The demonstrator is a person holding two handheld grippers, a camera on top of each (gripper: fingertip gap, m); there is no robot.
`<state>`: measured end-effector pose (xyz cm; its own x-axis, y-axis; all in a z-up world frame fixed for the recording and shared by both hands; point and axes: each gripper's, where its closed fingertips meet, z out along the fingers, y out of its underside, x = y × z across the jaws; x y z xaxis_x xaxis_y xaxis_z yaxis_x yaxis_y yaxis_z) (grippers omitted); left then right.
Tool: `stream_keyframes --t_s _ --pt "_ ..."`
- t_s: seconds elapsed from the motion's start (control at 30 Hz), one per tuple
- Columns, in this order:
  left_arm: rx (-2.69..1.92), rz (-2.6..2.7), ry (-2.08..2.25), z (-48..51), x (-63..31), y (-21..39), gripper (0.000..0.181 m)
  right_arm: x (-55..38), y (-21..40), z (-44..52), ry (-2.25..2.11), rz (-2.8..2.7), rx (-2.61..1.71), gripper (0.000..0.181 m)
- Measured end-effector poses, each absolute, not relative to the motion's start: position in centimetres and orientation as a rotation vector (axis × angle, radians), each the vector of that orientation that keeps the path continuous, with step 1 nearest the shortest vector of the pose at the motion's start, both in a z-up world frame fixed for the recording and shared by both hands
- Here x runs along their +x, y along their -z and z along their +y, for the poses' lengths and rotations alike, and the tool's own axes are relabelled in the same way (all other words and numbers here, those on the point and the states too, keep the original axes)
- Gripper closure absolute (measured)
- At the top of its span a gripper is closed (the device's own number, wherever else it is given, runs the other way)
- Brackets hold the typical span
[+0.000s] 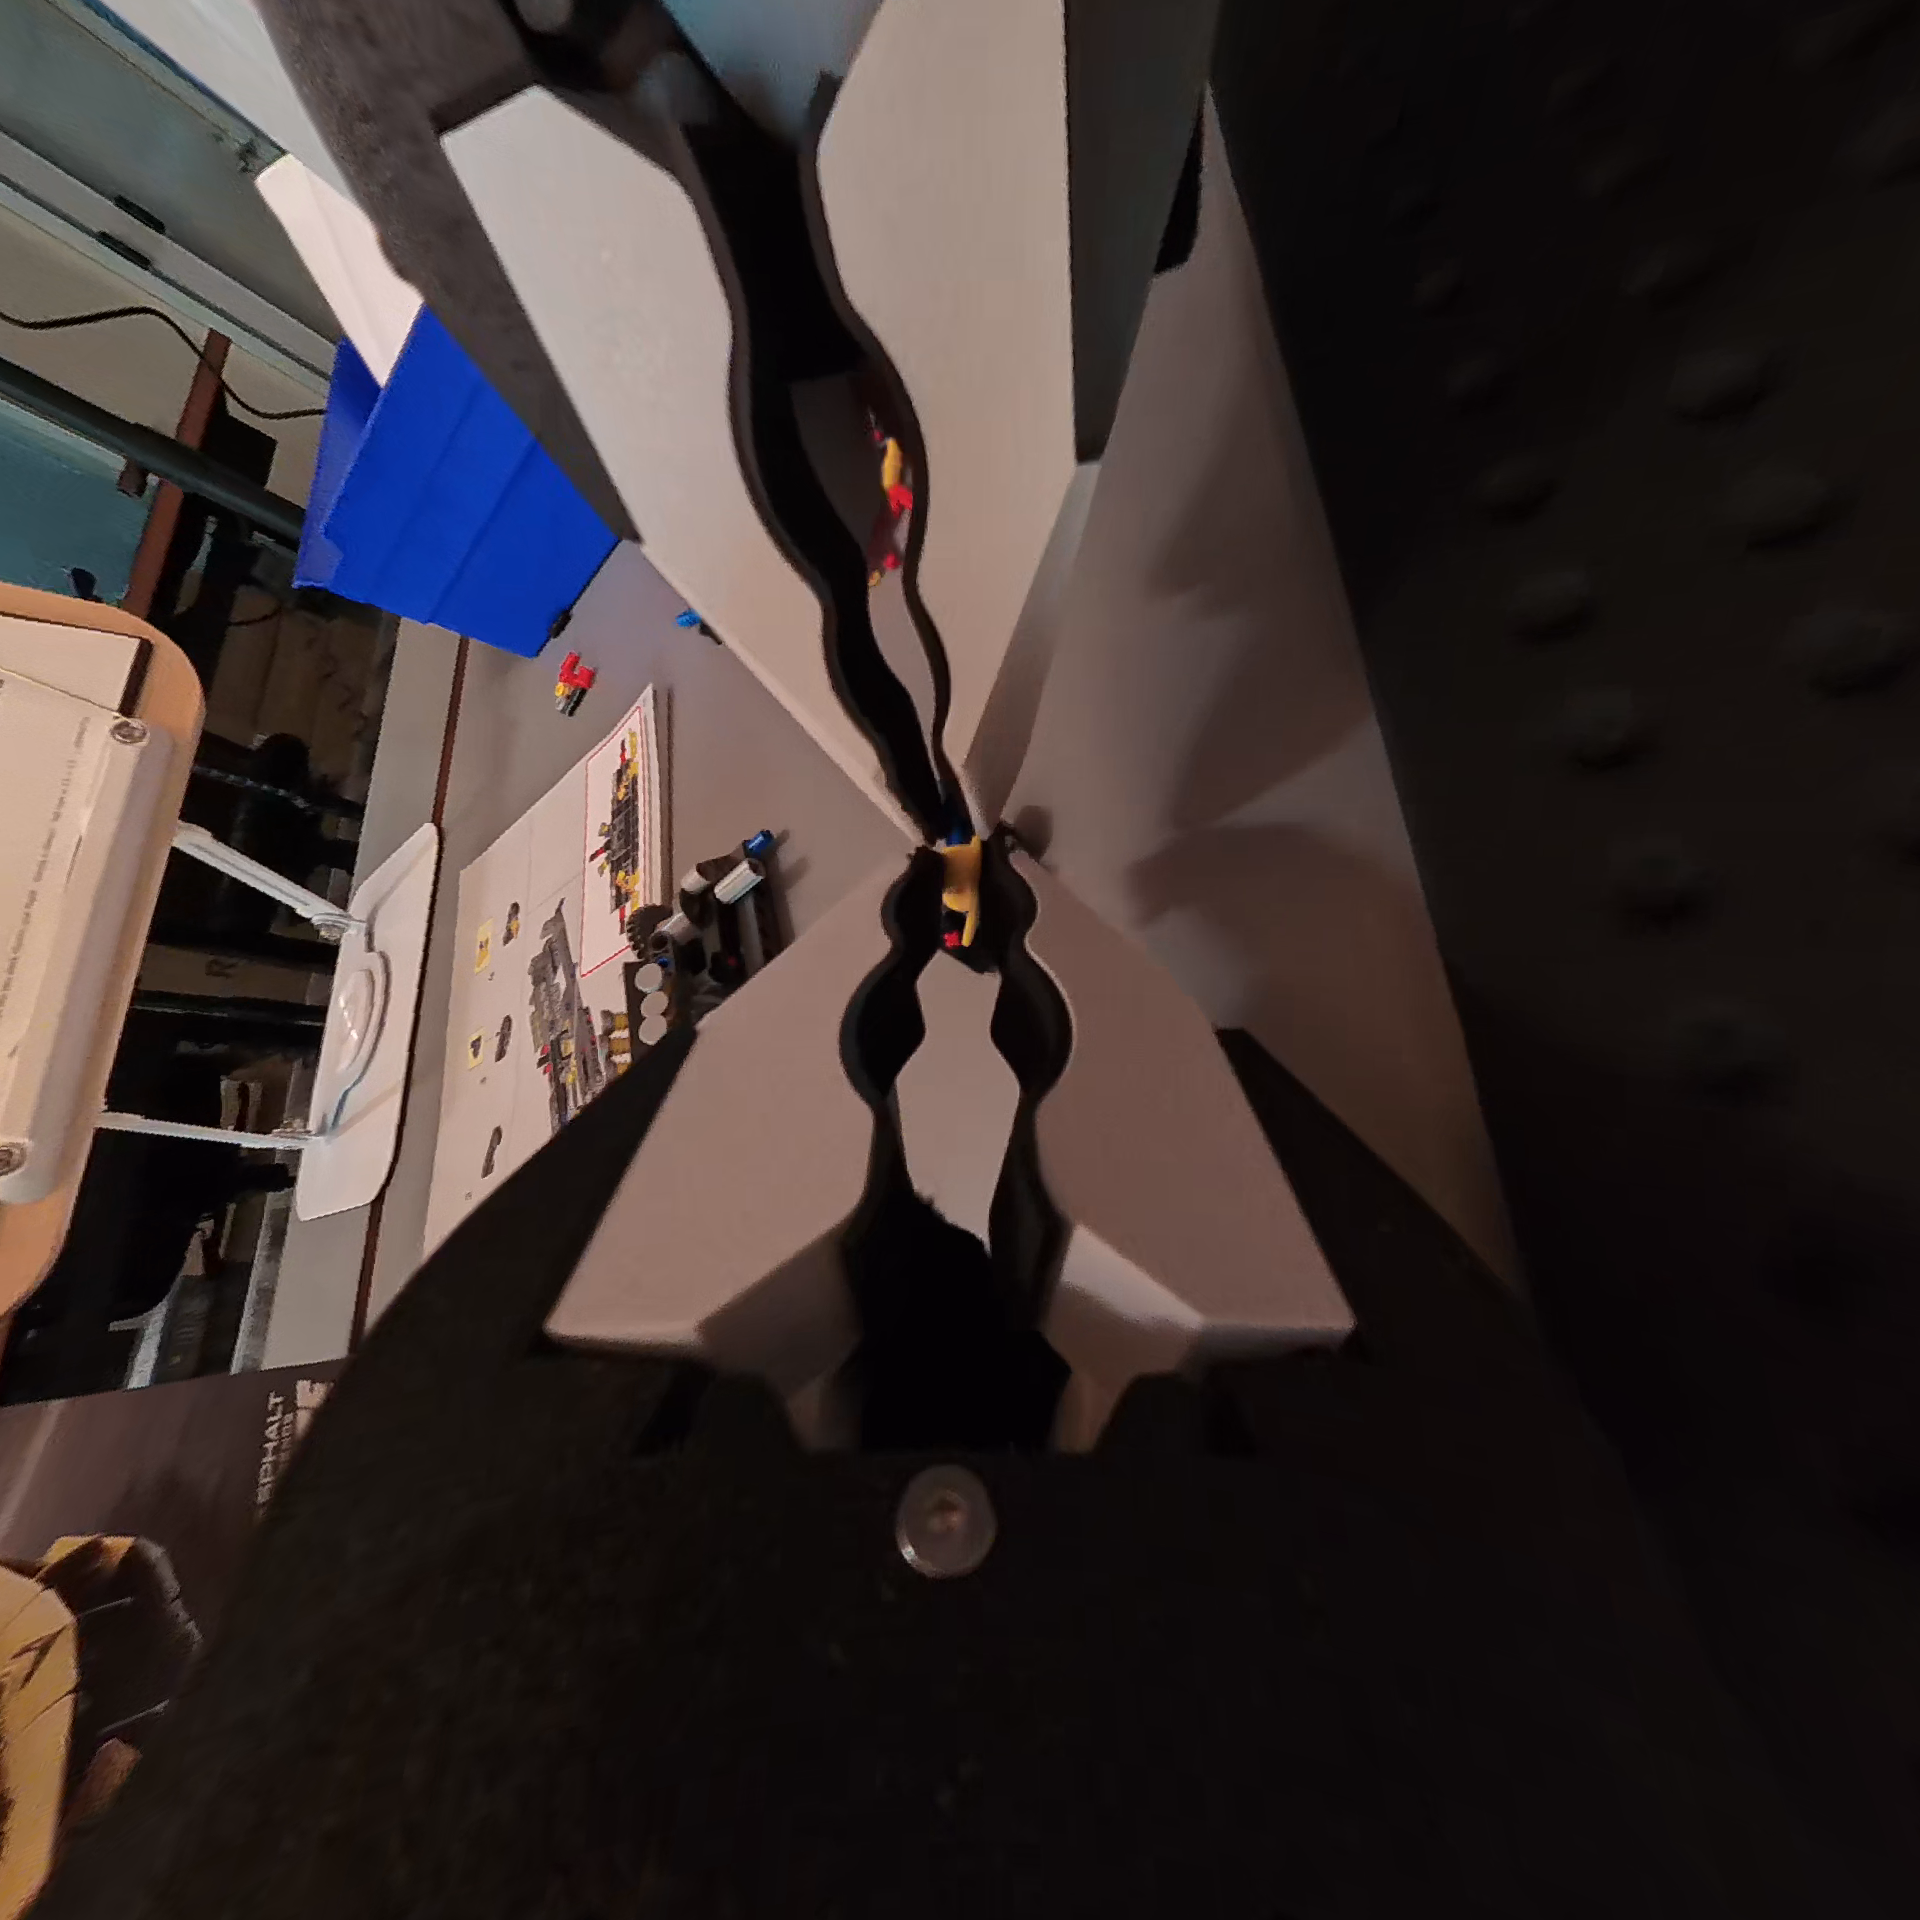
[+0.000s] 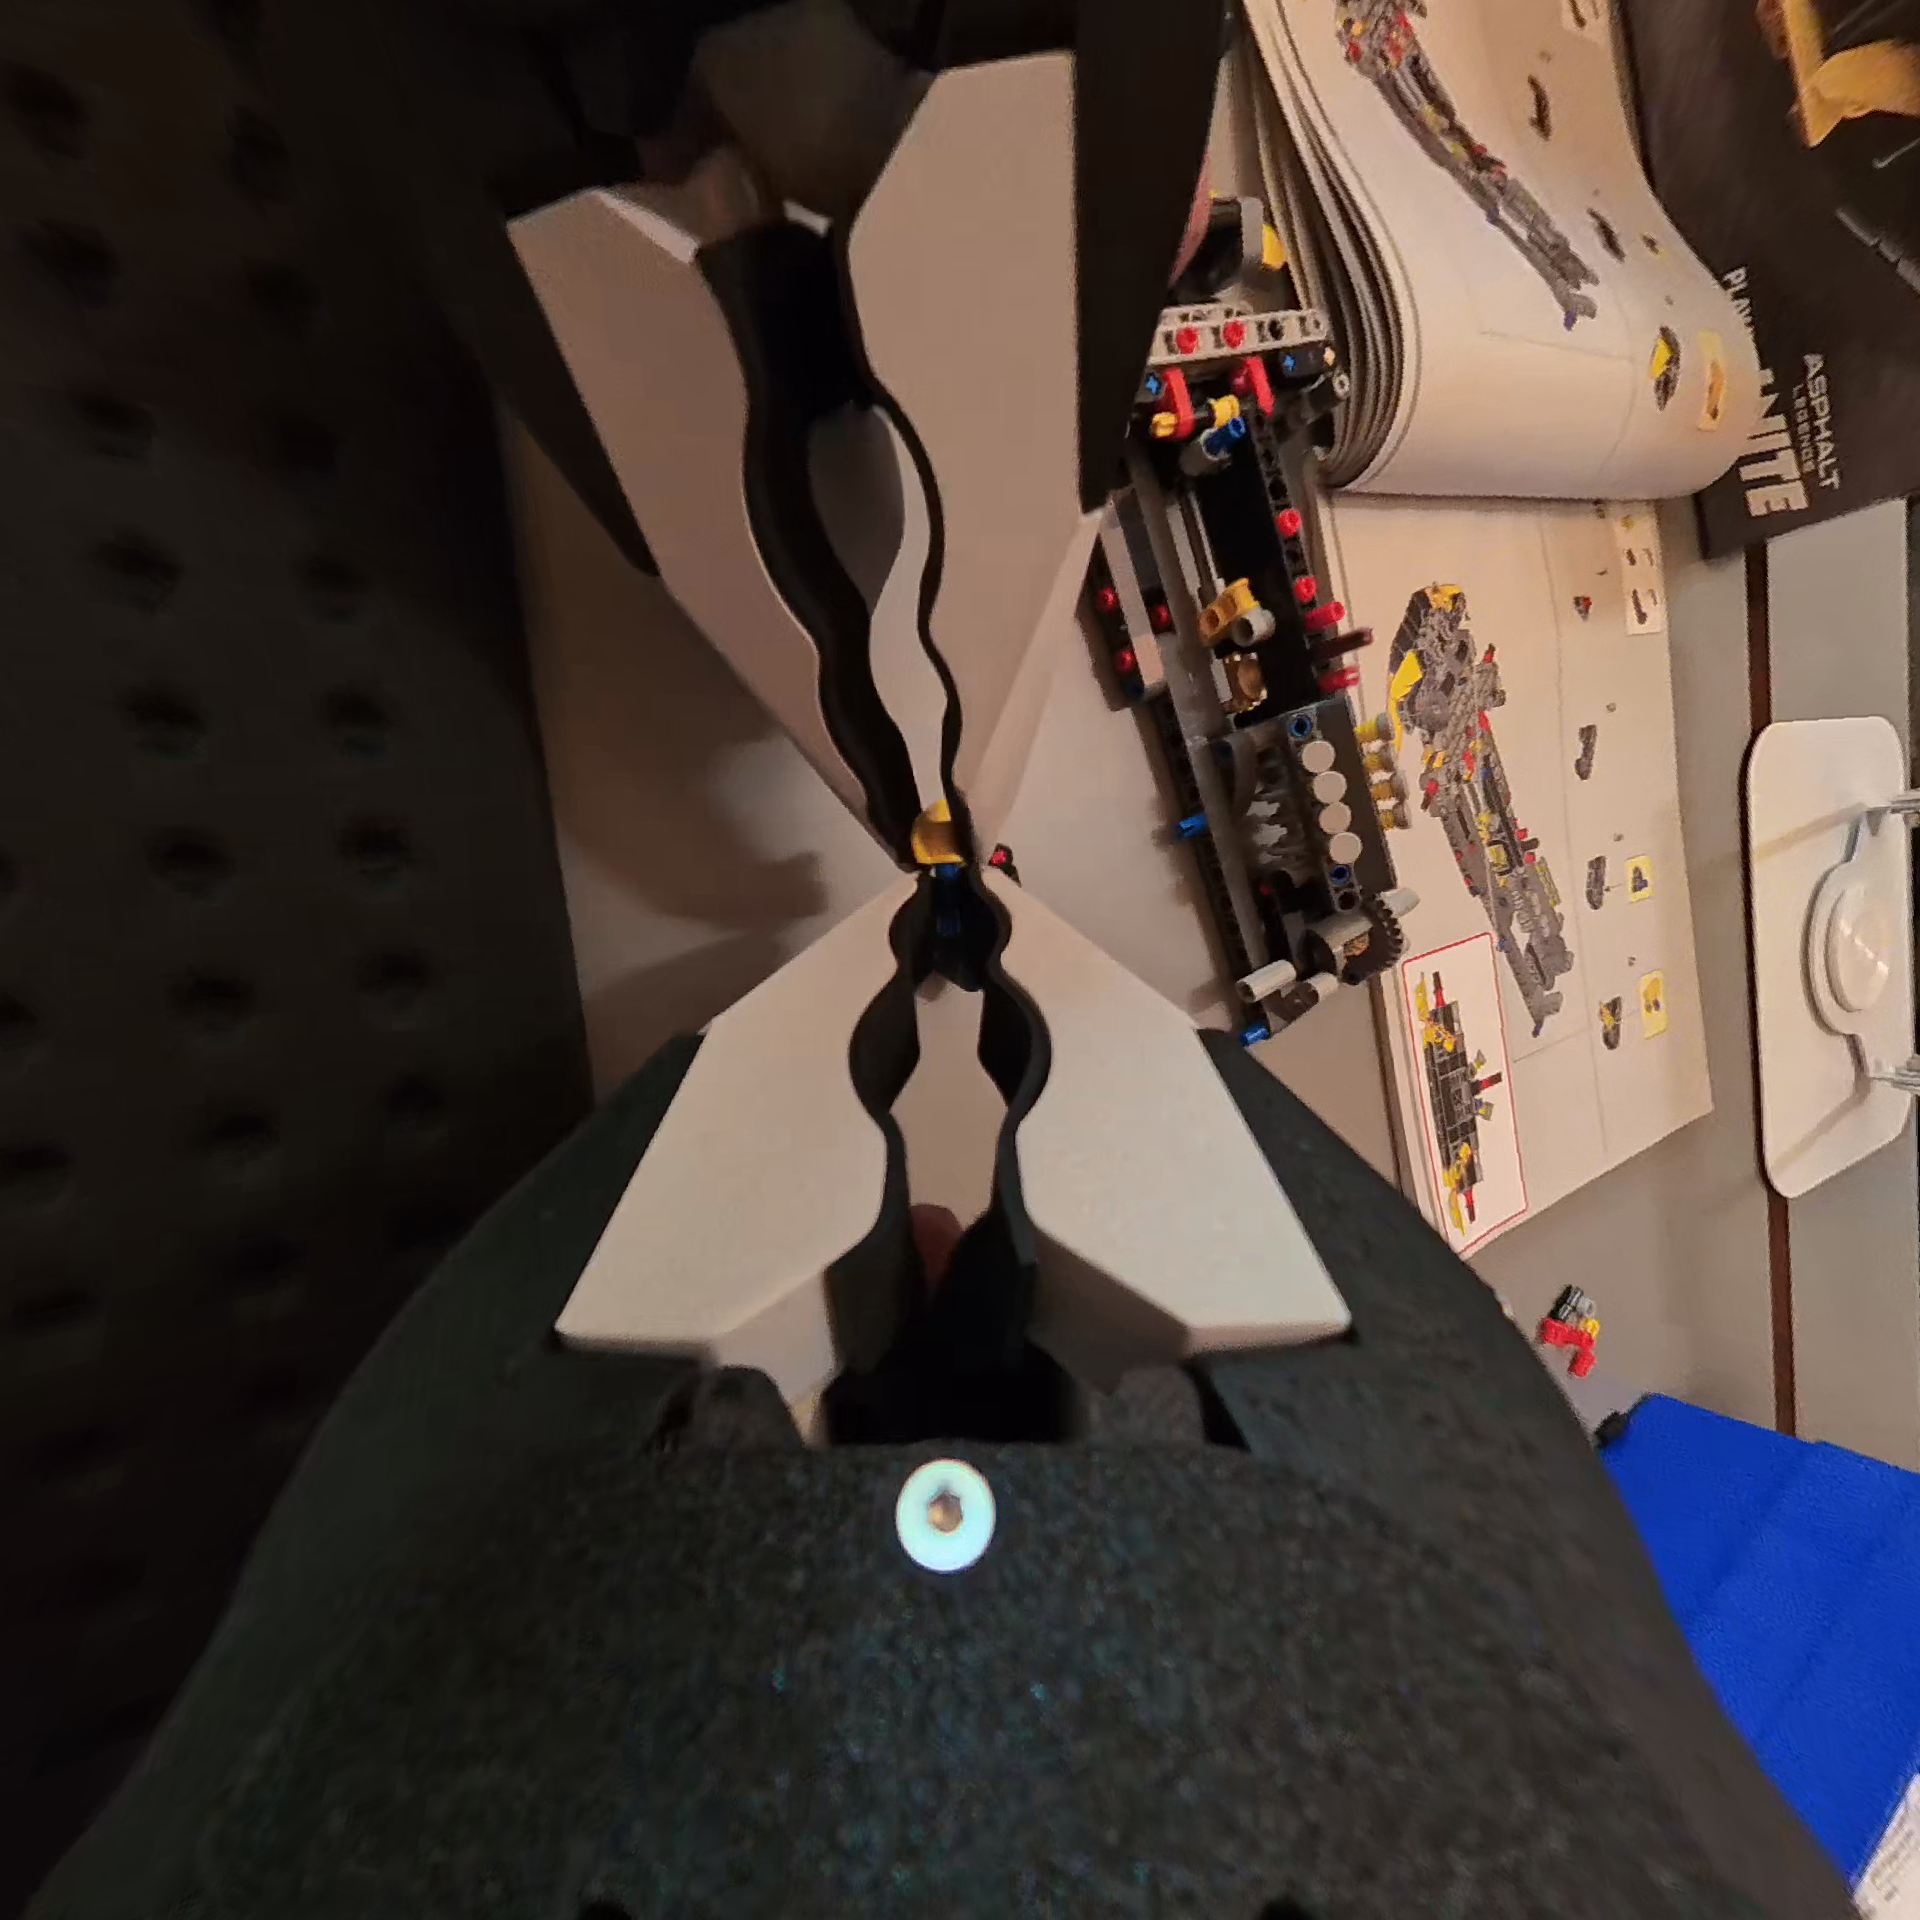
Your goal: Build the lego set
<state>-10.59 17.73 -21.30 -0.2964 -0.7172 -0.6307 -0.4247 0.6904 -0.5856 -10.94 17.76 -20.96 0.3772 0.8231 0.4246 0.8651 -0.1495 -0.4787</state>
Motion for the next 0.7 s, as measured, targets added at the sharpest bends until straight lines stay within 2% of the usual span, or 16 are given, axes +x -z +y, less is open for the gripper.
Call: stream_keyframes --t_s 0.43,0.7 --pt "-0.931 1.884 0.583 17.4 -10.6 20.1 0.176 -11.0 19.8 17.6 -0.137 -1.379 -1.945 0.177" --pt "-0.946 1.839 0.632 17.9 -10.7 19.3 0.175 -10.2 20.0 17.4 -0.159 -1.315 -1.994 0.164"
